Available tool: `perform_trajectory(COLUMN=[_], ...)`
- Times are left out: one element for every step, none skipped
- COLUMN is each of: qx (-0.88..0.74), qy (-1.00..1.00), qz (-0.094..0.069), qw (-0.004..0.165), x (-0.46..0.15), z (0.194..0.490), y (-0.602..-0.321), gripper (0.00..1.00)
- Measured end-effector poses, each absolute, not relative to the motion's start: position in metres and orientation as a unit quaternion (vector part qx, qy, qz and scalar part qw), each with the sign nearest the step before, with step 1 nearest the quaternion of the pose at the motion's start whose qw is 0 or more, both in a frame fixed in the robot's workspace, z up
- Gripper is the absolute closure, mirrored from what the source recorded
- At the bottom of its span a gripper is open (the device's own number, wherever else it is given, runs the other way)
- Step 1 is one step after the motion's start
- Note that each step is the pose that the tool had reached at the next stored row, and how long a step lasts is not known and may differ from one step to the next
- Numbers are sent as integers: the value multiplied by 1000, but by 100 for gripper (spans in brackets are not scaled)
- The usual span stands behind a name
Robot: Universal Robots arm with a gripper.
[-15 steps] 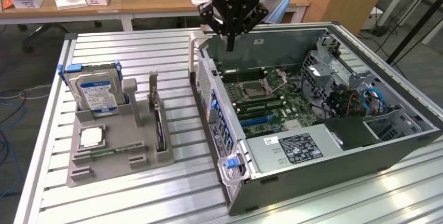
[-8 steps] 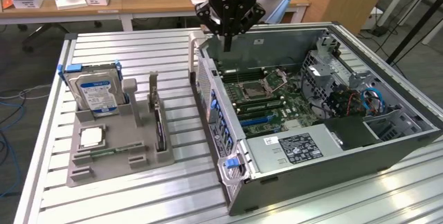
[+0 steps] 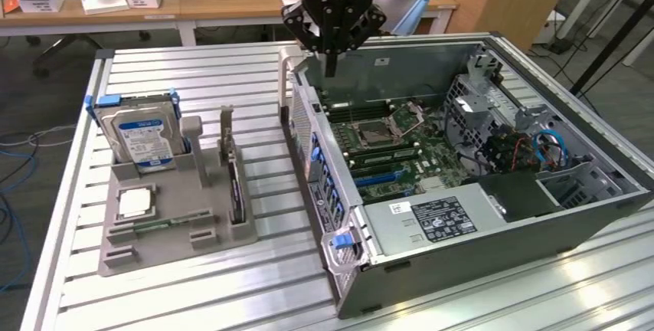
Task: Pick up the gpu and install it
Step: 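Reach for the gpu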
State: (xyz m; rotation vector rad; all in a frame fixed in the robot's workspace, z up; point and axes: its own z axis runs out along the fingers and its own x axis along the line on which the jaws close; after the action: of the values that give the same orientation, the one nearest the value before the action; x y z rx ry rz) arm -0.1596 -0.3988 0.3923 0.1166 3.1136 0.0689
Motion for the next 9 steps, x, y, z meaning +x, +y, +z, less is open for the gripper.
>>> perform_trajectory(qx=[37, 37, 37, 37, 37, 37, 37, 37, 37], qy=[999, 999, 999, 999, 999, 999, 999, 999, 999], qz=[22, 22, 22, 22, 22, 22, 22, 22, 22], qw=[12, 13, 12, 12, 12, 12, 12, 12, 12], x=[-161, -162, -164, -165, -167, -169, -172, -175, -178], z=[392, 392, 392, 392, 392, 392, 392, 392, 392], y=[-399, -399, -399, -399, -399, -399, -399, -399, -399], gripper=[89, 89, 89, 89, 89, 89, 89, 89, 89])
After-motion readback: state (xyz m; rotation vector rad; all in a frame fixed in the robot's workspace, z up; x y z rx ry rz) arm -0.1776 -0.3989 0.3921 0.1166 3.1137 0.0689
